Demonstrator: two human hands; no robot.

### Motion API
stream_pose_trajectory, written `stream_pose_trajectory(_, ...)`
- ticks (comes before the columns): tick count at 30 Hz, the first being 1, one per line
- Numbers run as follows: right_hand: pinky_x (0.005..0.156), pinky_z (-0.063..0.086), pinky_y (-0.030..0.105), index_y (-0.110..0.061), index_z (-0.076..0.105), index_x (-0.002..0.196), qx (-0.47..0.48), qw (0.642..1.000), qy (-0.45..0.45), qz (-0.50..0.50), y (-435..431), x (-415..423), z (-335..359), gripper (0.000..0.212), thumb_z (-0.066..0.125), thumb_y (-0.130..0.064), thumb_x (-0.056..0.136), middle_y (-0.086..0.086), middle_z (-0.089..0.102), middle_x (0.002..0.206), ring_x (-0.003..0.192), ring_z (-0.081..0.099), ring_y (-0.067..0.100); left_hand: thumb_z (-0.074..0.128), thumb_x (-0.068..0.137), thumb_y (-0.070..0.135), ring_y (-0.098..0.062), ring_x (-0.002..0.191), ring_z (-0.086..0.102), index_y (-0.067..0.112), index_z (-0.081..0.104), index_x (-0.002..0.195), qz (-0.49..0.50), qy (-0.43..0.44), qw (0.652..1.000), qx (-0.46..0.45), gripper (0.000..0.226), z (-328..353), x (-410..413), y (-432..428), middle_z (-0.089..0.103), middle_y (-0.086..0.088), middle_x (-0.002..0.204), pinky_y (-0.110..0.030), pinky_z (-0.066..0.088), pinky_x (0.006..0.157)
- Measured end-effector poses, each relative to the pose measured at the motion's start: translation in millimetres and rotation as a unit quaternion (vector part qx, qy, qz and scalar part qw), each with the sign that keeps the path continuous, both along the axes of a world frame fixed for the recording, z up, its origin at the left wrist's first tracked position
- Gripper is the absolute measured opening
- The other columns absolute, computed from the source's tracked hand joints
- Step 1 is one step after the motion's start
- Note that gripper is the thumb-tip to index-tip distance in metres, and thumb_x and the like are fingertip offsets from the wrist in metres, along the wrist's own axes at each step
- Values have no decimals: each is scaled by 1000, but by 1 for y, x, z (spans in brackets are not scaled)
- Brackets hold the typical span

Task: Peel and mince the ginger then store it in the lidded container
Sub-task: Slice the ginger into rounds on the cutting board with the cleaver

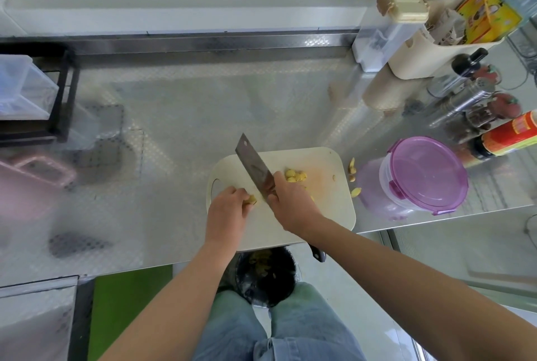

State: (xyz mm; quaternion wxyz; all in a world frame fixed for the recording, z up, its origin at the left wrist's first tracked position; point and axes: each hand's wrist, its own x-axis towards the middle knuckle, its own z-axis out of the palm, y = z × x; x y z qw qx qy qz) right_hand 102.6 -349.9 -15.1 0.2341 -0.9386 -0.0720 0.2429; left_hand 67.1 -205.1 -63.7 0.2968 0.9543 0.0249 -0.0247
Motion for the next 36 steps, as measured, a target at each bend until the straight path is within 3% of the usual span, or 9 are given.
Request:
stream_pose_trajectory(4,53,39,36,-18,30,95,-22,999,-1,26,6,-11,-3,13,43,-18,98,11,55,80,68,51,31,73,81,9,-29,73,62,5,72,84,25,8,999,-21,5,2,1,-3,66,-11,79,-39,53,65)
stream_pose_trajectory(7,47,28,34,-18,28,93,-35,999,-5,23,9,-15,-2,16,43,-13,98,5,46,72,66,46,30,72,82,13,-29,72,61,5,71,82,37,14,999,-26,7,1,3,-4,67,-10,78,-41,53,65)
stream_pose_trajectory(16,59,32,35,-14,32,103,-74,997,0,36,11,-19,10,16,40,-3,94,2,39,72,69,42,29,70,85,14,-32,75,61,3,72,82,27,27,999,-7,12,3,9,-7,67,-14,80,-38,45,64)
stream_pose_trajectory(22,44,22,29,-16,29,95,-84,996,10,24,23,-11,10,17,40,-3,95,5,46,79,67,44,26,65,85,7,-33,78,60,4,72,85,-1,45,998,37,7,4,11,-9,65,-14,80,-38,40,63)
stream_pose_trajectory(27,45,23,30,-15,32,98,-80,996,14,25,25,-11,9,18,41,0,93,7,47,81,70,46,28,63,86,8,-33,79,61,6,72,87,-14,45,999,27,9,2,13,-6,66,-13,82,-40,46,66)
stream_pose_trajectory(32,58,32,35,-18,26,97,-87,996,23,28,21,-18,9,24,40,2,91,5,45,82,73,44,27,60,90,12,-33,83,61,3,71,93,-24,55,997,48,14,5,13,-7,66,-15,88,-36,39,65)
stream_pose_trajectory(36,56,33,35,-15,28,94,-80,996,11,35,33,-4,5,21,41,1,91,1,40,72,70,47,27,58,90,9,-32,85,61,5,71,94,-26,81,995,54,14,7,16,-6,65,-13,91,-37,43,68)
